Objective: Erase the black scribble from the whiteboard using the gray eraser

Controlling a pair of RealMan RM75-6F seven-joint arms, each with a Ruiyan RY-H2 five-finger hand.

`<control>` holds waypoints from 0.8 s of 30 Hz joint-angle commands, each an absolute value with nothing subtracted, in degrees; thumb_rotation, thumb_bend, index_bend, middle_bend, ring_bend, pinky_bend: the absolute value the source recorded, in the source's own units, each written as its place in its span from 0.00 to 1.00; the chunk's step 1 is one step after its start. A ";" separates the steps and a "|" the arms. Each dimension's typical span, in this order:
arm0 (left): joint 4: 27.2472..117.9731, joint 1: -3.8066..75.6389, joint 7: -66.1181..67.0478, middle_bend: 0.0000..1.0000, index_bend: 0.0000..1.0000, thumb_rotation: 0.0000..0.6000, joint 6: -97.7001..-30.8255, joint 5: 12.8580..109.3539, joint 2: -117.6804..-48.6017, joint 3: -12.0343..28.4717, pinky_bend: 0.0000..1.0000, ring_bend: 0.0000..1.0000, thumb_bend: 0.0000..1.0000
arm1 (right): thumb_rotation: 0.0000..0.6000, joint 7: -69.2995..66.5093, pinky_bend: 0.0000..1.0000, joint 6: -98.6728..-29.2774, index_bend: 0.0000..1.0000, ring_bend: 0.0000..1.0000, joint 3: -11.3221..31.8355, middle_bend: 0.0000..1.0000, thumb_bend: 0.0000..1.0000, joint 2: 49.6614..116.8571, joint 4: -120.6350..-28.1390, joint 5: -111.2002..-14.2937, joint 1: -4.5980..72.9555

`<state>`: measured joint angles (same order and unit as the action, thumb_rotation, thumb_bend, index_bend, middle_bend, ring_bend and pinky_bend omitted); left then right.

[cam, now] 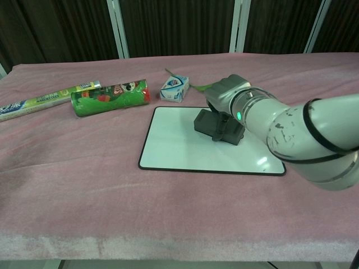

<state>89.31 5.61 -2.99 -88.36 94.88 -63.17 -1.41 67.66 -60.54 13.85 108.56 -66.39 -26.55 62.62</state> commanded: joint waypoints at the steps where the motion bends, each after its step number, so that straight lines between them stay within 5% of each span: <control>1: 89.44 5.68 -2.64 0.00 0.00 1.00 -88.07 94.52 -63.24 -1.28 0.08 0.00 0.37 | 1.00 67.59 0.79 -59.69 1.00 0.78 14.14 0.81 0.44 108.39 -64.67 -26.12 62.58; 24: 89.84 5.99 -1.26 0.00 0.00 1.00 -87.00 93.04 -63.65 -0.66 0.08 0.00 0.37 | 1.00 63.24 0.79 -56.59 1.00 0.78 6.85 0.81 0.44 100.14 -76.08 -31.40 57.98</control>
